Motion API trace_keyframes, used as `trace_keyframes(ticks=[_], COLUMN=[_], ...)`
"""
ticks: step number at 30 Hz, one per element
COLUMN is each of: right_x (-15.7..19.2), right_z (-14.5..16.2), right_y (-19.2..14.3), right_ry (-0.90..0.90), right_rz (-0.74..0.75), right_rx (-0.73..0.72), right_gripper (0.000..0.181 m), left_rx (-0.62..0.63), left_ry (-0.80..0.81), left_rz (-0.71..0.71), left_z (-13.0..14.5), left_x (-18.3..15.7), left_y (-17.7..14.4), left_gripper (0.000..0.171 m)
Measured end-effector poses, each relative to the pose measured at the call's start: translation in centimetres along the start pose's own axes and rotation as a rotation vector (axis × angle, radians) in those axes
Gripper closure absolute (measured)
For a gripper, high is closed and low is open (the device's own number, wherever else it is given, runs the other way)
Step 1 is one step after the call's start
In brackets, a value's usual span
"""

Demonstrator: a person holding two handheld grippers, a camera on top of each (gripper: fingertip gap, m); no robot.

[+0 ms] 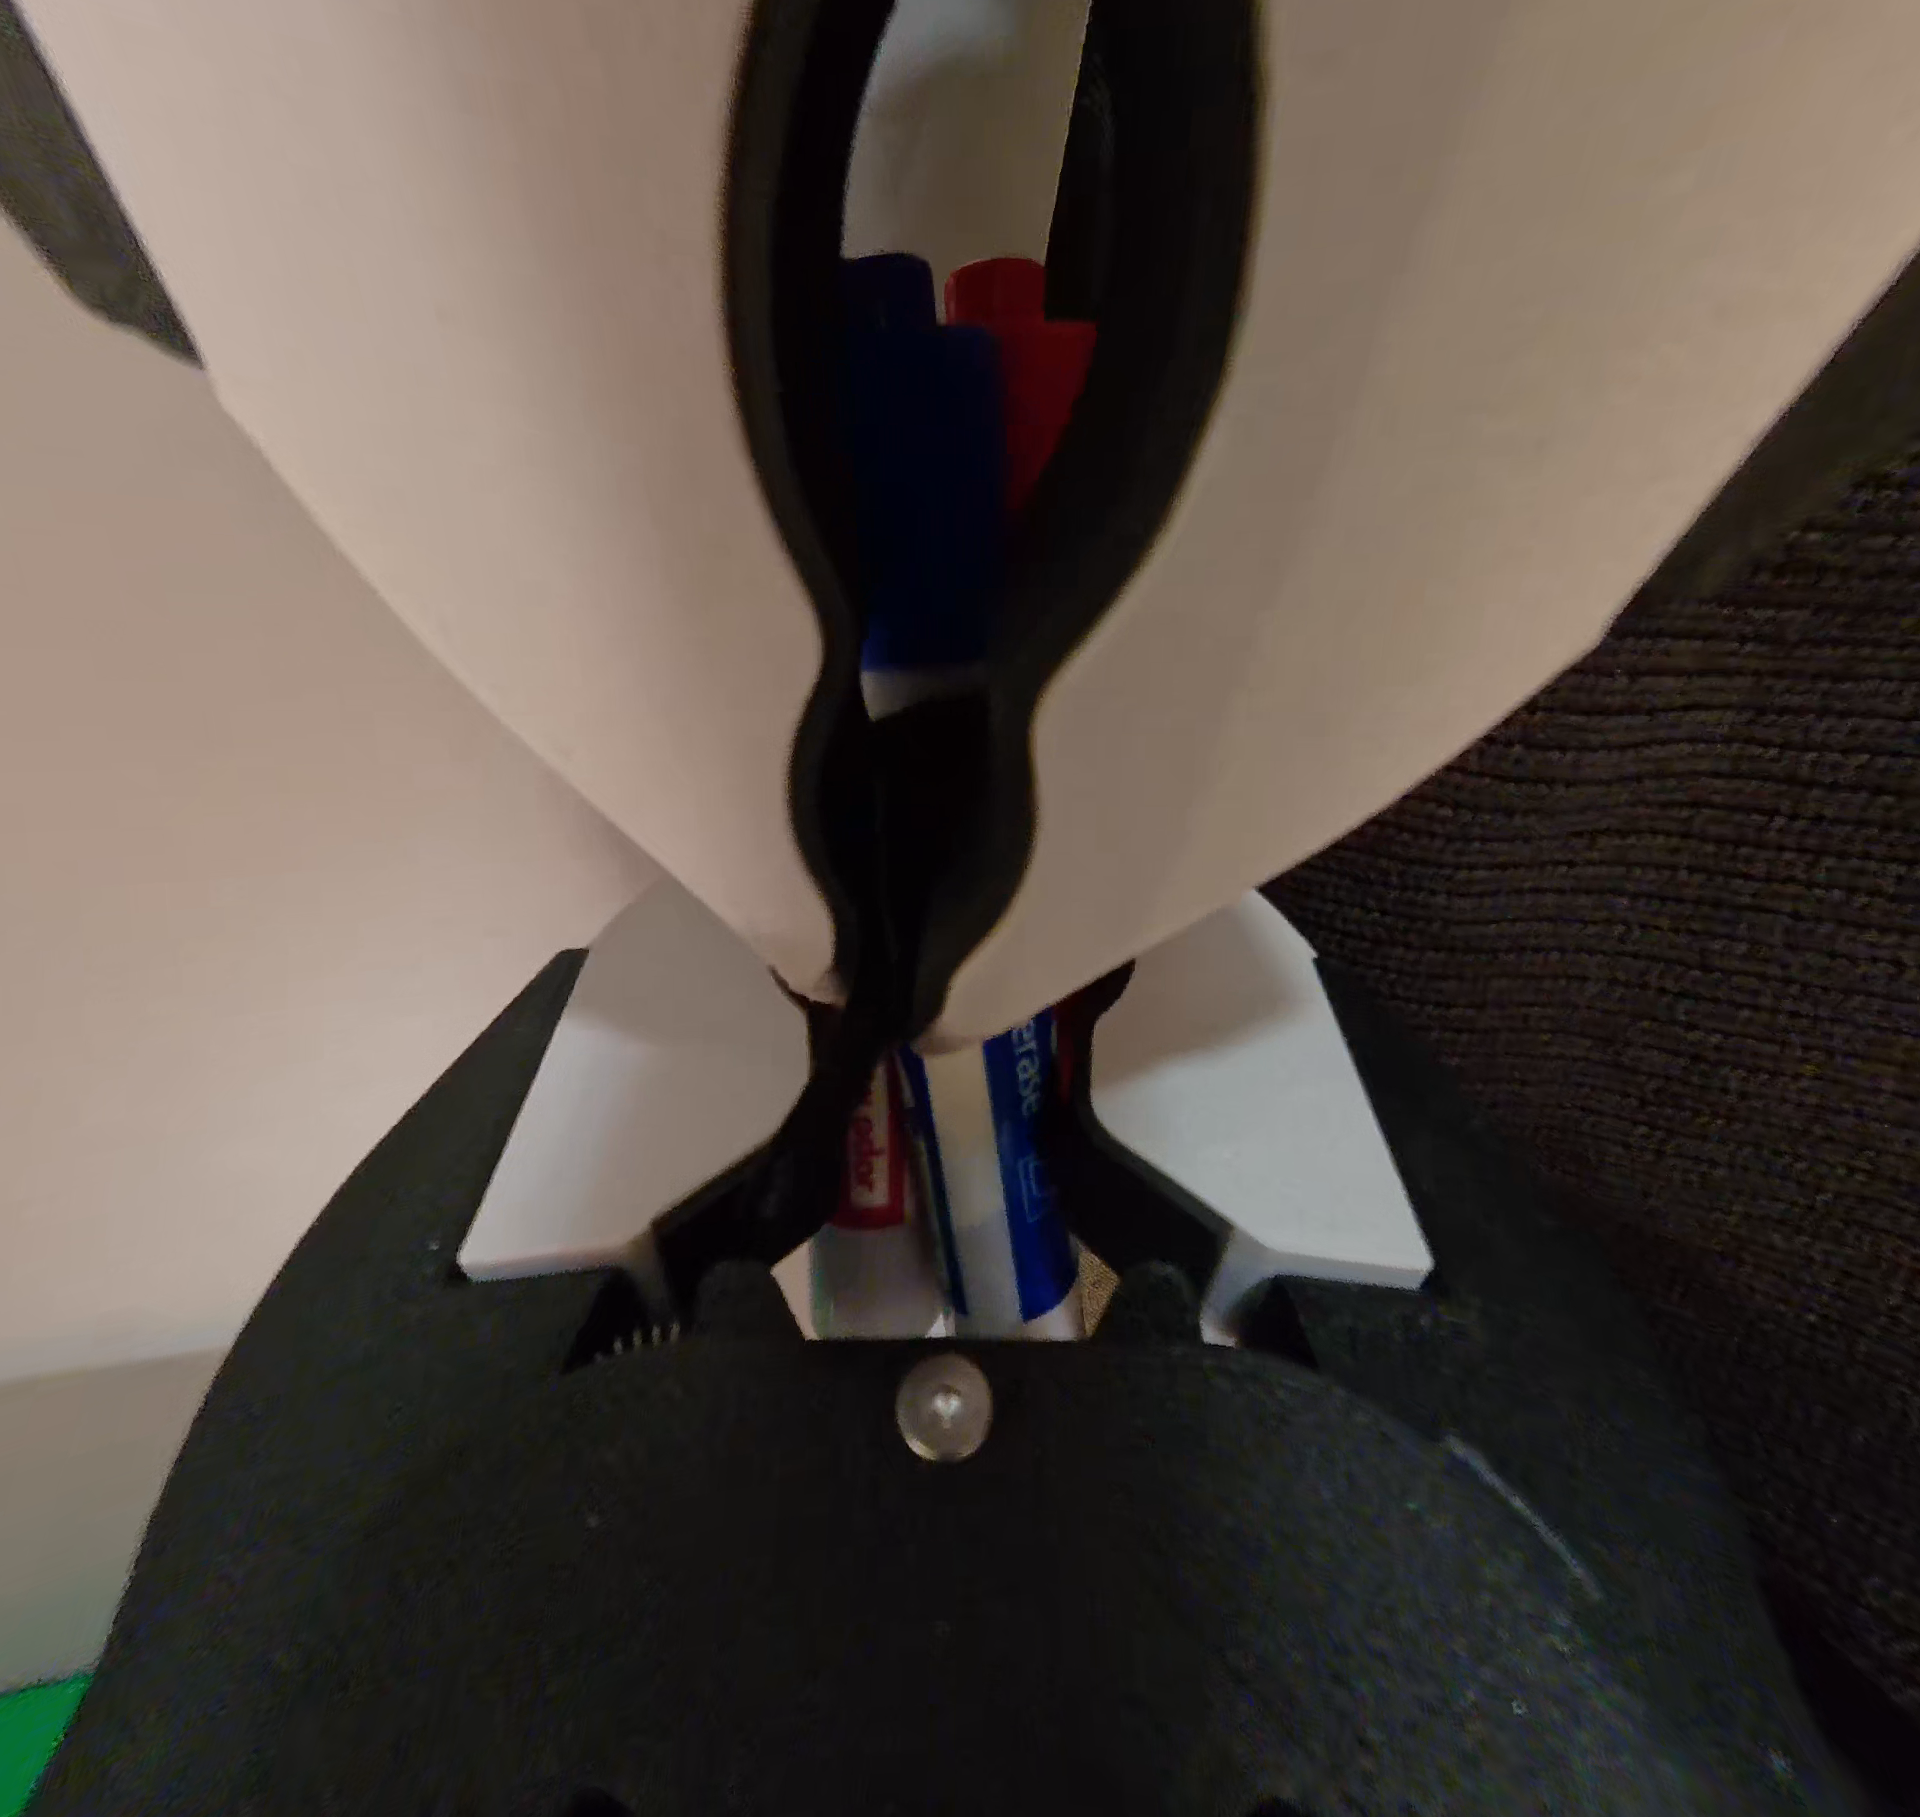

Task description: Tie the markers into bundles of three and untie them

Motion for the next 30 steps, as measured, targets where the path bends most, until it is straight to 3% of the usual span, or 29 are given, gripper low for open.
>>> trace_keyframes(ticks=[9, 17, 25, 30], right_x=[-0.3, -2.0, -6.1, -7.8], right_z=[0.0, 0.5, 1.2, 0.7], right_y=[-0.1, -0.9, -3.3, -5.6], right_ry=[-0.009, 0.025, 0.084, 0.116], right_rz=[0.025, 0.091, 0.267, 0.347], right_rx=[0.017, 0.031, 0.043, 0.005], right_gripper=[0.177, 0.177, 0.178, 0.178], left_rx=[-0.042, -0.123, -0.383, -0.626], left_ry=[0.010, -0.029, -0.032, -0.101], left_rz=[-0.004, -0.091, -0.295, -0.431], left_z=[-0.3, 0.1, -0.9, -2.9], left_x=[0.4, 2.6, 6.4, 8.9], left_y=[0.0, -1.4, -4.6, -6.6], left_gripper=[0.121, 0.118, 0.110, 0.109])
Point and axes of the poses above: each gripper's, where its closed fingertips meet, y out along the fingers, z out of its underside, x = y × z across the jaws, the point moved 2 cm from there along -y, back along the fingers, and after that the axes turned 7 degrees about -x, right-handed, at the moved point
